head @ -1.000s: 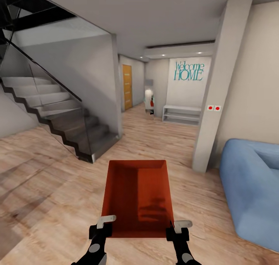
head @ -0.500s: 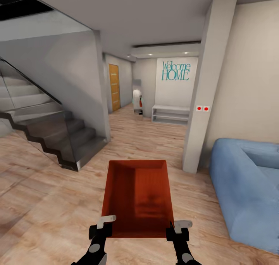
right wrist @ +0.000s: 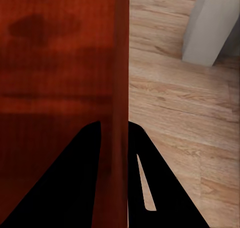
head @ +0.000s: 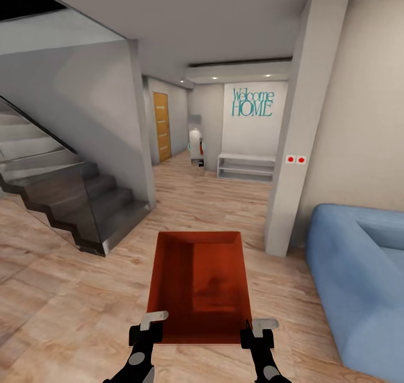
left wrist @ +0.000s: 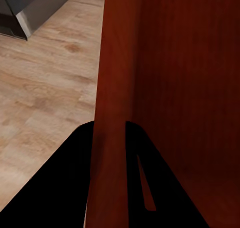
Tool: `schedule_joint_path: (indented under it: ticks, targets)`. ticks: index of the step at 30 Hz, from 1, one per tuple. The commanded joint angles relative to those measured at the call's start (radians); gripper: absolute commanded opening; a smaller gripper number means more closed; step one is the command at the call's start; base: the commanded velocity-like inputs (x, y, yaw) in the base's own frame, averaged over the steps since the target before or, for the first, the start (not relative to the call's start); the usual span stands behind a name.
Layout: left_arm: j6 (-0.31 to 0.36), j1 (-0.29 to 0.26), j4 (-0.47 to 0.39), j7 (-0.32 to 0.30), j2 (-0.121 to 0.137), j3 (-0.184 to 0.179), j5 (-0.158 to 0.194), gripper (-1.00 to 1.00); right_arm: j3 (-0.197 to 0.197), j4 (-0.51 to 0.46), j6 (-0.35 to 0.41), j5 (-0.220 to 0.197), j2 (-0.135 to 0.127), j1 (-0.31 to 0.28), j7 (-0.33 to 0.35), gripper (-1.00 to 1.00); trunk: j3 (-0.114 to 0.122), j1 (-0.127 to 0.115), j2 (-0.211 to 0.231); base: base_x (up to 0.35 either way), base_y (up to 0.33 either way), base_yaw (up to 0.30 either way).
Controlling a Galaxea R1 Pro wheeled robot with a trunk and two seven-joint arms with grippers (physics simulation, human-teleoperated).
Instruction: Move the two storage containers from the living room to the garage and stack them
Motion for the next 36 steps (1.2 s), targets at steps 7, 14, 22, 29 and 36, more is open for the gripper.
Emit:
schedule_joint_path:
  ticks: [7, 14, 22, 29, 36]
  targets:
    - [0.071, -0.001, 0.003, 0.007, -0.001, -0.008, 0.021, -1.0, -0.005, -0.008, -0.031, -0.014, 0.0, -0.002, -0.019, -1.0, -0.002, 0.001, -0.002, 0.321, 0.0, 0.0]
    - [0.072, -0.001, 0.003, 0.007, 0.0, -0.008, 0.021, -1.0, -0.005, -0.008, -0.032, -0.014, 0.0, -0.002, -0.018, -1.0, -0.002, 0.001, -0.002, 0.321, 0.0, 0.0]
    - [0.071, -0.001, 0.003, 0.007, 0.0, -0.008, 0.021, -1.0, -0.005, -0.008, -0.033, -0.014, 0.0, -0.002, -0.019, -1.0, 0.004, 0.001, -0.002, 0.321, 0.0, 0.0]
    - [0.071, -0.001, 0.003, 0.007, 0.0, -0.009, 0.021, -1.0, -0.005, -0.008, -0.033, -0.014, 0.0, -0.002, -0.019, -1.0, 0.005, 0.001, -0.002, 0.321, 0.0, 0.0]
    - [0.071, -0.001, 0.003, 0.007, 0.0, -0.01, 0.021, -1.0, -0.005, -0.008, -0.032, -0.014, 0.0, -0.002, -0.019, -1.0, 0.005, 0.001, -0.002, 0.321, 0.0, 0.0]
